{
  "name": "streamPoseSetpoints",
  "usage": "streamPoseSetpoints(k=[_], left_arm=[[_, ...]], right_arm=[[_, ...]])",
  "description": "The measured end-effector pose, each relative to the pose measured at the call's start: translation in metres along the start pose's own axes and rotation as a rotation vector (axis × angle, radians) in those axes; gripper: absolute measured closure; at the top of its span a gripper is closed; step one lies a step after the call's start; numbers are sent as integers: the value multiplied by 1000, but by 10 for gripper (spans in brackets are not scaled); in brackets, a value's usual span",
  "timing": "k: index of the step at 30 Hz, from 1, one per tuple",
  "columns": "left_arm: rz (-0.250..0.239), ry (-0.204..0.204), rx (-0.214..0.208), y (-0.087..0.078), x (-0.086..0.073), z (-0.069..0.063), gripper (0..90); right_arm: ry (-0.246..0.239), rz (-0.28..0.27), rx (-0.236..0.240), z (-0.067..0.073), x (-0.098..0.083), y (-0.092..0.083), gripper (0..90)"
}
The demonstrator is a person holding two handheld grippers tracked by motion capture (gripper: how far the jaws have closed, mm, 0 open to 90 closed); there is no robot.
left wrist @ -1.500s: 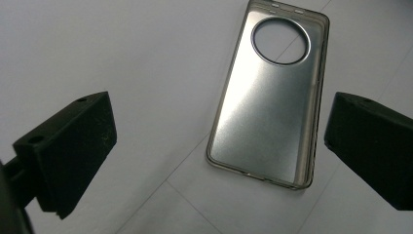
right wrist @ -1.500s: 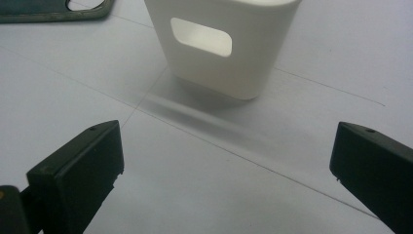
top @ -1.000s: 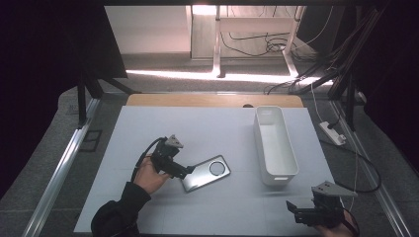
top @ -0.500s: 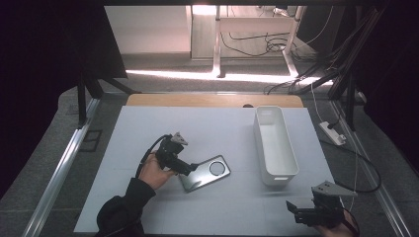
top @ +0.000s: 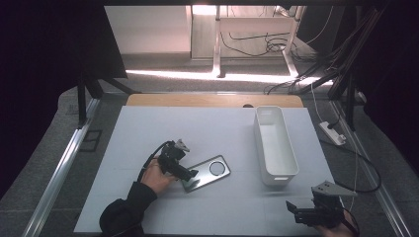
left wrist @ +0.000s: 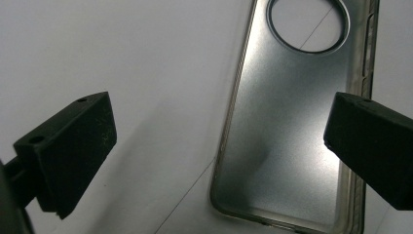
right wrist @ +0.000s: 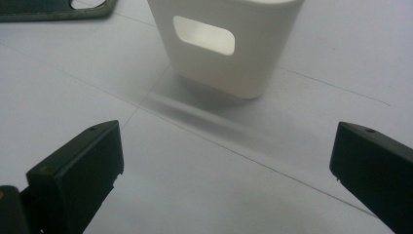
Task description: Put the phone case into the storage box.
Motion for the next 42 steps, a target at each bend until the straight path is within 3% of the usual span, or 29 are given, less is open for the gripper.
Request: streamPoseSetpoints(k=[9,14,19,25,26,28,34,38,42], left_arm=[[34,-11,11,11,-8,4,0],[58,8,13,15,-10,2,16],[45,21,2,9,-11,1,162],[44,25,-16,4,-12,0,433],[44,24,-18,3,-12,0,433],[47,8,-23,1,-11,1,579],[39,-25,-75,-1,-12,4,795],[32,-31,-78,-1,-12,6,836],[30,-6,-68,-1,-13,5,870]], right_arm=[[-1,2,5,0,0,0,0],[-3,5,6,0,0,0,0],[-3,6,8,0,0,0,0],[-5,9,10,1,0,0,0],[-6,9,11,1,0,0,0],[-7,12,11,1,0,1,0],[-8,14,12,1,0,1,0],[-10,16,11,1,0,1,0],[-10,17,13,1,0,1,0]])
Point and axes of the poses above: each handheld gripper's, and its own axes: y roughly forward along the jaws, x roughly out of its top, z roughly to its left, the point moved 3 cm from there along y, roughly forward along the jaws, and after that the axes turned 13 degrees about -x, right-handed, at the moved point
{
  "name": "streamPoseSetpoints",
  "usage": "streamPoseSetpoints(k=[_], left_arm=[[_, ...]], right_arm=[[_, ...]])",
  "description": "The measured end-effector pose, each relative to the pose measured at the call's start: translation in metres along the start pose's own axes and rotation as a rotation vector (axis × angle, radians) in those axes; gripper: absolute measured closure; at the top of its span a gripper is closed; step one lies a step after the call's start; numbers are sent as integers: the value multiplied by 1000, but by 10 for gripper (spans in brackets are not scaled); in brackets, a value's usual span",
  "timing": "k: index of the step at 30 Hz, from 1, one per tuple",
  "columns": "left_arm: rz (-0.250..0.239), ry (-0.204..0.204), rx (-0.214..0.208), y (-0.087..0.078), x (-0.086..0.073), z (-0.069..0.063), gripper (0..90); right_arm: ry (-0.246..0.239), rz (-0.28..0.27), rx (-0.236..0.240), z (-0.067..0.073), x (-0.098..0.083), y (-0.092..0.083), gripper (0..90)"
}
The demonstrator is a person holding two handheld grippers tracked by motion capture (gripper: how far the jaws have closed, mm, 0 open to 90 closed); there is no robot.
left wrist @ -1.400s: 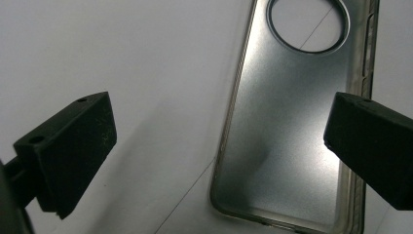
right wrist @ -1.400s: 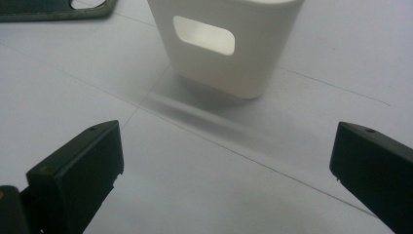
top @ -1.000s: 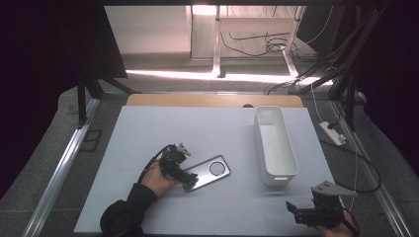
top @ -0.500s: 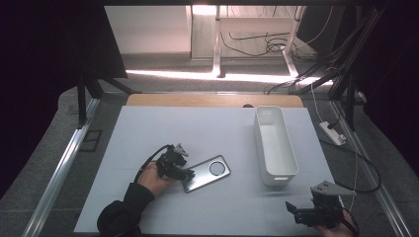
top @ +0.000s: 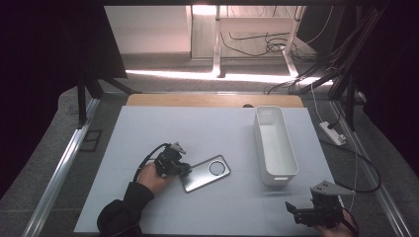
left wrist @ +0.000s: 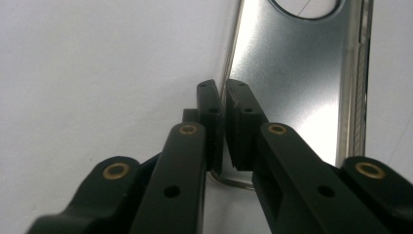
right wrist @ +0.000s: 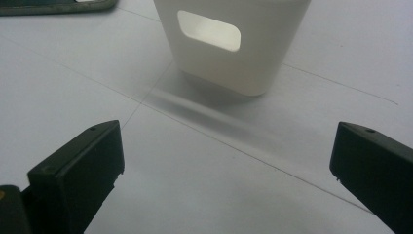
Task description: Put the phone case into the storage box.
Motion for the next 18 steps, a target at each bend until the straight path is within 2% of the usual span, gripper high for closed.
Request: streamPoseSetpoints(k=[9,18], left_arm=[[-19,-18,-4,0,-2,0,894],[-38,-10,7,-2,-2,-6,895]], right_arm=[[-3,0,0,0,0,0,0],[-1,-2,0,0,0,-1,0]])
Point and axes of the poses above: each handheld gripper's, and its own axes: y roughly forward along the jaws, x roughly out of its top, z roughly to its left, the point moved 3 cm from there along y, roughly forward along the jaws, and after that the axes turned 13 degrees about -x, right-handed, at the moved point
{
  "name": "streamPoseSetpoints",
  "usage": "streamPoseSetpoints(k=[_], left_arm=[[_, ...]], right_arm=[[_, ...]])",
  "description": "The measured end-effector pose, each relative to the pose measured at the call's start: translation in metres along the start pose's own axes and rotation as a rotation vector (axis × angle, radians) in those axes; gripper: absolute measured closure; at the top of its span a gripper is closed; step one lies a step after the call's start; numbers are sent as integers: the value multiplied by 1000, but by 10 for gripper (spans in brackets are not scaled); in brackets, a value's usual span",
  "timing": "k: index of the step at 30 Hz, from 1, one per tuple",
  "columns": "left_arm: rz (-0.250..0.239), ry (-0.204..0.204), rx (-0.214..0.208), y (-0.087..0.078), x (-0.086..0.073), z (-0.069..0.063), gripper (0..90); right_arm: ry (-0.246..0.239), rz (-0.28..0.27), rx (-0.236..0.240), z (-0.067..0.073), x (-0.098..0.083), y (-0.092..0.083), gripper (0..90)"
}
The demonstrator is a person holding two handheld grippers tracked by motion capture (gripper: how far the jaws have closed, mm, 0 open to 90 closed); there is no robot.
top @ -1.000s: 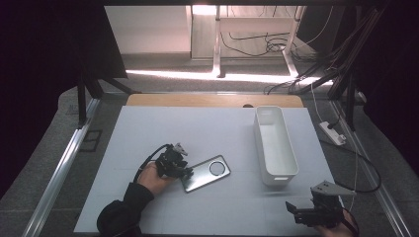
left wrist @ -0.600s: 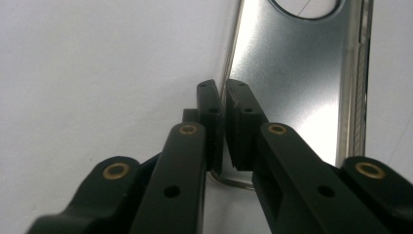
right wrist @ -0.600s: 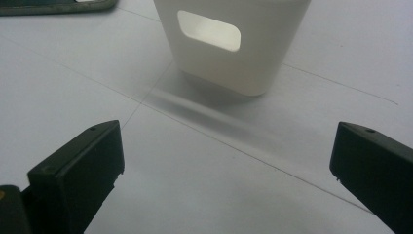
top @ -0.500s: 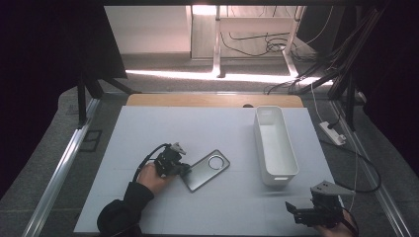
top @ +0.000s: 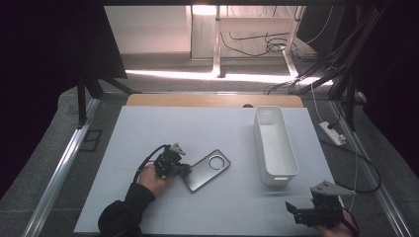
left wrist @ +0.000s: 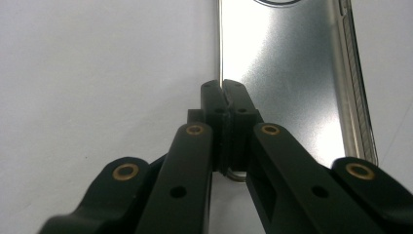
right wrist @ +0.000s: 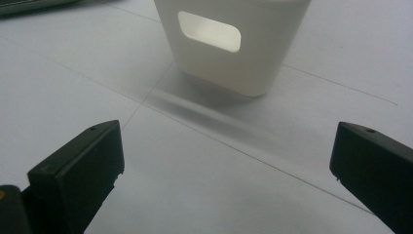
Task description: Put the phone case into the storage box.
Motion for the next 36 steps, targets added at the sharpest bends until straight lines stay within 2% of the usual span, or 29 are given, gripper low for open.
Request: streamPoseSetpoints(k=[2,4,8,12,22,24,30,36], left_arm=[[-5,3,6,-1,0,-1,895],[-38,5,19,-7,0,-4,895],[-67,4,11,-12,-1,-6,895],[-115,1,22,-20,-3,-10,895],[-219,-19,13,-38,-11,-20,895],[-226,-13,4,-41,-12,-24,894],[-255,2,16,-48,-16,-36,894],[-298,-5,13,-52,-21,-46,894]], right_arm=[[0,0,0,0,0,0,0],[-1,0,0,0,0,0,0],[-1,0,0,0,0,0,0],[-1,-1,2,0,0,0,0],[-2,-3,4,0,0,0,0],[-3,-4,6,0,0,0,0],[-3,-7,9,0,0,-1,0],[-4,-13,16,1,1,-1,0]])
Point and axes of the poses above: each handheld gripper's, and its own axes: y roughly forward along the jaws, x roughly out of its top, z roughly to its left, the point moved 3 cm from there along y, roughly forward along the jaws, and after that the axes turned 13 degrees about -x, right-handed, at the moved point
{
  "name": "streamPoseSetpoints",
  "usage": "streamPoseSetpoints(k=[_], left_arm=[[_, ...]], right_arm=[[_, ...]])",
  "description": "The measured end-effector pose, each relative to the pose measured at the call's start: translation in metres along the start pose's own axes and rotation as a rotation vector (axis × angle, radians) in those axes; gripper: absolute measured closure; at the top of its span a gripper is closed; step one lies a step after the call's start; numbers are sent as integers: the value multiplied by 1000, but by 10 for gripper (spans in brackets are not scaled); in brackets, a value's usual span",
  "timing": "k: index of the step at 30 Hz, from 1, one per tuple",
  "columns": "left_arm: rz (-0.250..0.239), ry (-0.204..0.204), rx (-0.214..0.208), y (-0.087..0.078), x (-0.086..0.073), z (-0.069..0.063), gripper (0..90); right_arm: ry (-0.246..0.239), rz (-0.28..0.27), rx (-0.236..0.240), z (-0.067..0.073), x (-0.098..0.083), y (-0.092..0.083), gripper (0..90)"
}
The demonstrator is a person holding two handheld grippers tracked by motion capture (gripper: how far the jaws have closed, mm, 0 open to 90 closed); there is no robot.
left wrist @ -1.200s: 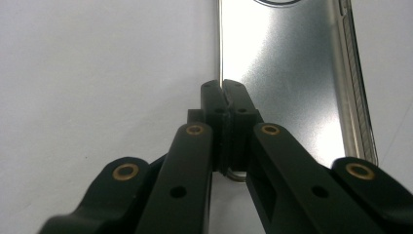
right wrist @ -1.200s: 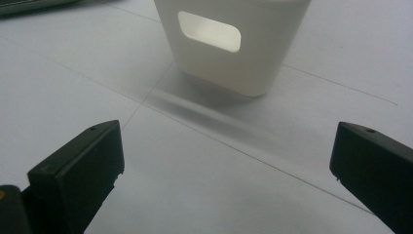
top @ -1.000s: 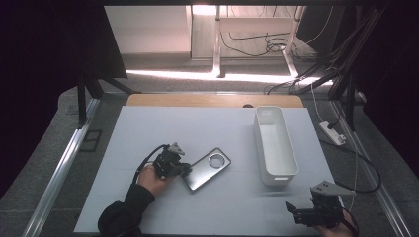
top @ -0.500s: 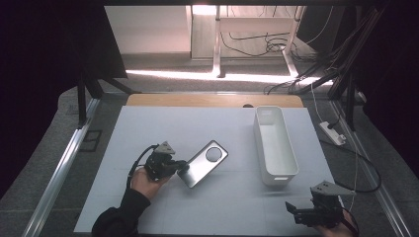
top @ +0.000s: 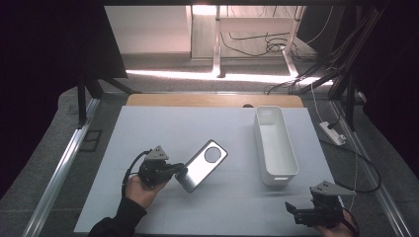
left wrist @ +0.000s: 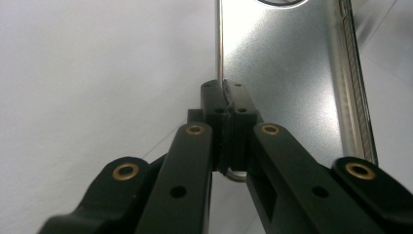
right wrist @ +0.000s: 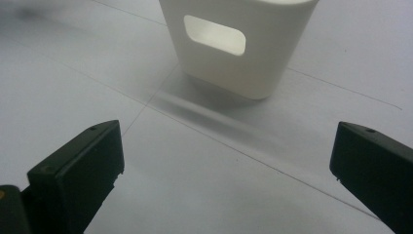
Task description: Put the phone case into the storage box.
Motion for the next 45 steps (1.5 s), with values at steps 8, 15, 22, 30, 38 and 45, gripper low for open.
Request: streamPoseSetpoints(k=[8,15,22,30,38,45], left_arm=[[-61,2,10,-9,-4,-15,894],[-74,17,27,-14,-7,-24,893],[-104,9,22,-18,-7,-28,893],[-99,12,22,-13,-4,-28,893],[-102,24,31,-9,0,-28,893],[-102,27,21,-5,2,-28,893]], right_arm=[[-13,-23,50,2,2,-1,0],[-4,-53,65,4,7,-3,0],[-11,-121,108,8,19,-6,0],[-15,-126,185,13,42,0,0],[-16,-133,272,32,60,9,0],[-30,-115,308,45,70,16,0]])
Point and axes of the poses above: each handheld gripper's, and its own axes: y roughly forward along the jaws, x roughly out of its top, z roughly to its left, the point moved 3 cm from there along y, roughly forward along the jaws, and after that the axes turned 13 degrees about -x, right-handed, at the moved point
